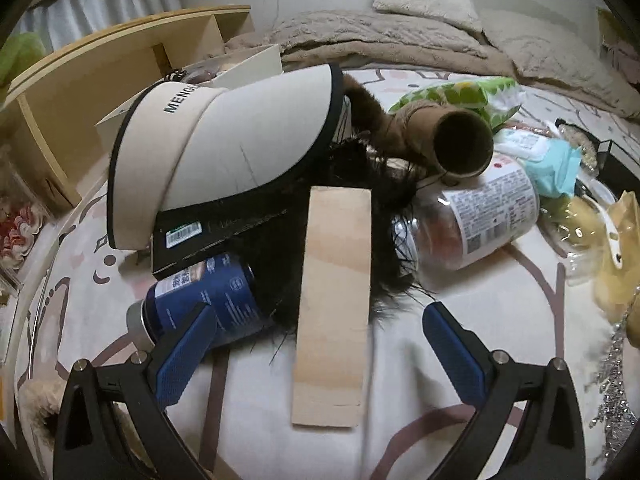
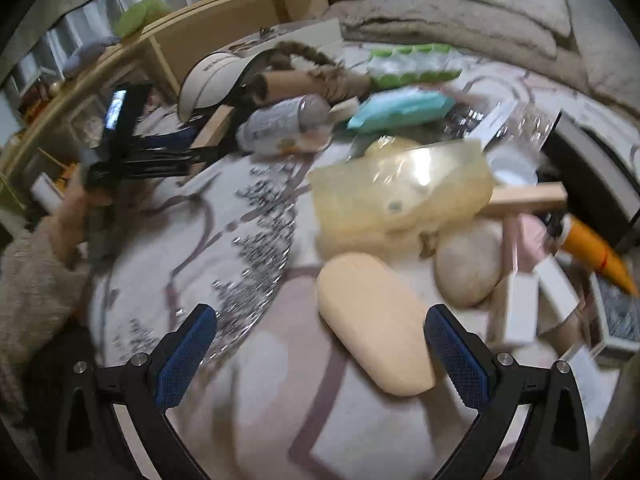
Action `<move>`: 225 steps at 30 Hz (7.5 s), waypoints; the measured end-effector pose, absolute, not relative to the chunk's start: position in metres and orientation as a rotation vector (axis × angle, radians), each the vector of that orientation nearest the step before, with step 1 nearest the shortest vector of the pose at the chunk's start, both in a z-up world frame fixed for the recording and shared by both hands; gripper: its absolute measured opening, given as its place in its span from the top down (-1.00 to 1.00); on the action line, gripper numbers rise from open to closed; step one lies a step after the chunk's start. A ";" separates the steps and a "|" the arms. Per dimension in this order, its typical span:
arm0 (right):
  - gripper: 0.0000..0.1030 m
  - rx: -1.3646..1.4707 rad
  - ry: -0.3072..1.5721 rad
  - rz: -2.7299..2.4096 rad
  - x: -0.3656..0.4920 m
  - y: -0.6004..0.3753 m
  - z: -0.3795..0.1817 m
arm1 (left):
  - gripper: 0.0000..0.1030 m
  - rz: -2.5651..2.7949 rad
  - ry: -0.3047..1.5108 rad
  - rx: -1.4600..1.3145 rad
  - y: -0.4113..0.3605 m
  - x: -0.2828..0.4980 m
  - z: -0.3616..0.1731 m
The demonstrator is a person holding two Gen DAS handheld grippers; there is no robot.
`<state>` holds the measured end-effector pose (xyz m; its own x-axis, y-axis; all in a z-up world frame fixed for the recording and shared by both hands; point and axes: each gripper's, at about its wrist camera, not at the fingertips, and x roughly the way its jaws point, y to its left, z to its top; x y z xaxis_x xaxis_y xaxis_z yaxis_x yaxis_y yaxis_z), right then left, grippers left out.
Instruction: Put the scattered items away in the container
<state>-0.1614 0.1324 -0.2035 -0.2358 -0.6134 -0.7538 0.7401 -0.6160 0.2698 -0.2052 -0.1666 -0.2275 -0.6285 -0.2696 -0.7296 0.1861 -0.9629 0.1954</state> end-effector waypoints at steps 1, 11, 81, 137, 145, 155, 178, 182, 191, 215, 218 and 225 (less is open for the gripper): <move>-1.00 1.095 0.187 -1.962 -0.158 0.133 -0.202 | -1.00 -2.627 -0.150 1.205 -0.165 -0.206 -0.228; -1.00 1.146 0.162 -2.096 -0.171 0.146 -0.202 | -0.37 -2.708 -0.152 1.377 -0.142 -0.211 -0.240; -1.00 1.265 0.150 -2.321 -0.156 0.142 -0.211 | 0.37 -2.646 -0.170 1.623 -0.071 -0.172 -0.246; -1.00 1.361 0.182 -2.354 -0.179 0.124 -0.238 | -0.84 -2.636 -0.113 1.521 -0.082 -0.188 -0.249; -0.82 1.324 0.211 -2.370 -0.178 0.123 -0.231 | -0.83 -2.637 -0.053 1.534 -0.084 -0.195 -0.253; -0.82 1.284 0.214 -2.394 -0.172 0.123 -0.222 | 0.04 -2.650 -0.051 1.546 -0.083 -0.199 -0.251; -0.82 1.132 0.124 -2.445 -0.149 0.136 -0.182 | 0.37 -2.749 0.007 1.335 -0.065 -0.164 -0.203; -0.82 1.107 0.119 -2.460 -0.144 0.139 -0.176 | 0.37 -2.793 -0.015 1.287 -0.052 -0.153 -0.192; -0.82 1.037 0.143 -2.470 -0.129 0.142 -0.155 | 0.37 -2.830 -0.027 1.250 -0.033 -0.133 -0.167; -0.82 0.782 0.123 -2.522 -0.066 0.177 -0.058 | 0.37 -2.984 -0.097 0.969 0.013 -0.075 -0.065; -0.82 0.748 0.124 -2.537 -0.056 0.184 -0.046 | 0.37 -3.007 -0.102 0.927 0.020 -0.065 -0.050; -0.82 0.667 0.112 -2.575 -0.033 0.207 -0.013 | 0.37 -3.060 -0.107 0.843 0.040 -0.042 -0.018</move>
